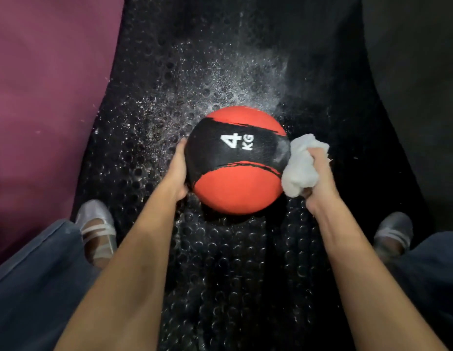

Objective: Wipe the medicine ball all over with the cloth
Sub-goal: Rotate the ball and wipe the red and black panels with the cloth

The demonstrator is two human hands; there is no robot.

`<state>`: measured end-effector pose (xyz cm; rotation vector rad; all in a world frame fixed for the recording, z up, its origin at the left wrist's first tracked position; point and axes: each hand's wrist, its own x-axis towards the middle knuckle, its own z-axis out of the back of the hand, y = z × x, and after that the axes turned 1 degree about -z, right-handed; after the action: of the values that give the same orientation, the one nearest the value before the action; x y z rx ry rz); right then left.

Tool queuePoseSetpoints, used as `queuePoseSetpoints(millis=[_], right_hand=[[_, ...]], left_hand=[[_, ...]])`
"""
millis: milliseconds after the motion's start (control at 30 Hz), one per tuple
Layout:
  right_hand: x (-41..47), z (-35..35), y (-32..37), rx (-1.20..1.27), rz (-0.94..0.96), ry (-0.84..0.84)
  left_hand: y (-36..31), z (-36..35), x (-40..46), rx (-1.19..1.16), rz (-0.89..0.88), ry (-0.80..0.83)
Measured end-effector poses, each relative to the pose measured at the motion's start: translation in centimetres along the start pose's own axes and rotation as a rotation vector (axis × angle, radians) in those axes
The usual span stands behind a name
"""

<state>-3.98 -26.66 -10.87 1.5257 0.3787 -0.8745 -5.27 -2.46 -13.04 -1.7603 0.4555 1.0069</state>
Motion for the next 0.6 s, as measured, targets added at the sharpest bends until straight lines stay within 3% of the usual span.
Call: queuePoseSetpoints(millis=[100,133,233,333,400,467,600], right_hand=[[-2.1,-1.5,1.0,-0.167,0.027,-0.092],[-2.9,-2.2,1.3,-0.214,0.033,-0.106],[-4.8,-3.9,2.0,-0.246,0.036,-0.080],[-7.0,-5.0,2.7,-0.250,0.064,-0.037],[-7.8,-5.4,2.9,-0.215,0.068,-0.029],[-8.6,-5.0,3.2,-0.195,0.119,-0.035],[-8.9,-3.9,4.3,-0.497,0.503,-0.009]], left_hand=[[-2.3,0.7,-0.7,0.334,-0.212,-0.211],[-3.2,0.9,-1.4,0.448,-0.332,-0.207],[-5.4,0.7,-4.2,0.661,-0.526,0.034],[-5.8,1.0,-7.3,0.983,-0.501,0.213],[-5.3,1.0,-8.1,1.217,-0.464,0.205],[-4.4,1.0,-8.5,1.283,-0.520,0.100],[-2.1,0.2,-9.2,1.188,-0.621,-0.052]])
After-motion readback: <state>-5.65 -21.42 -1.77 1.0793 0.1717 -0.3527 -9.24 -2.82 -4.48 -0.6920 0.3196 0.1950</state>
